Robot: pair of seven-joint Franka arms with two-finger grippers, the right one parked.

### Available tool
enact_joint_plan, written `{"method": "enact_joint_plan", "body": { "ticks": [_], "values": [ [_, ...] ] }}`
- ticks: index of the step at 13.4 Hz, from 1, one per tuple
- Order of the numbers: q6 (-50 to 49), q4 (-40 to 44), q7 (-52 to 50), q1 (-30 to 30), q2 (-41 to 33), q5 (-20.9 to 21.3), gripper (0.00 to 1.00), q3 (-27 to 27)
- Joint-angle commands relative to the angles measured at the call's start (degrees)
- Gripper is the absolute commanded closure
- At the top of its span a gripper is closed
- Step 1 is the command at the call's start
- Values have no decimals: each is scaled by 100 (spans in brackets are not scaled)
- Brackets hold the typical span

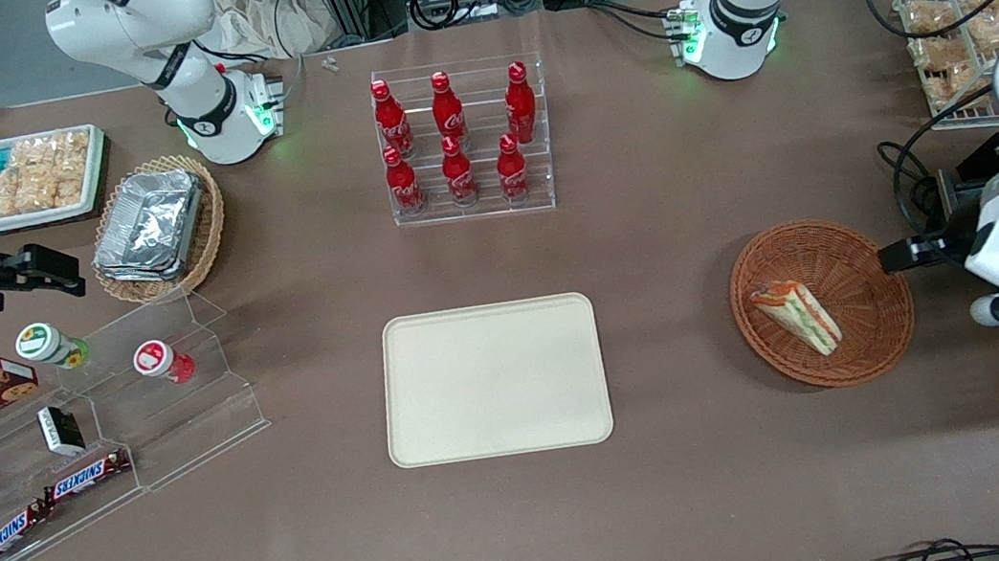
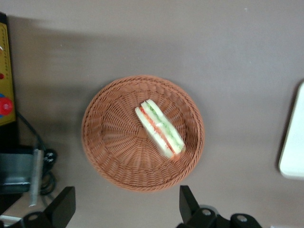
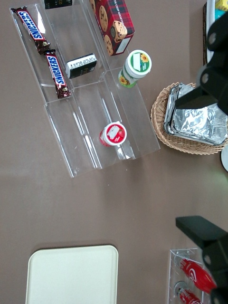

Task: Place sandwich from basket to tray
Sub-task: 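Lower the open left gripper over the wrapped sandwich in the wicker basket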

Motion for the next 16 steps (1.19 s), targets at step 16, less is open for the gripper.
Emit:
{"method": "enact_joint_plan", "body": {
  "ticks": [16],
  "values": [
    [2712, -1999, -3574, -242, 1008, 61, 9, 4]
  ]
}}
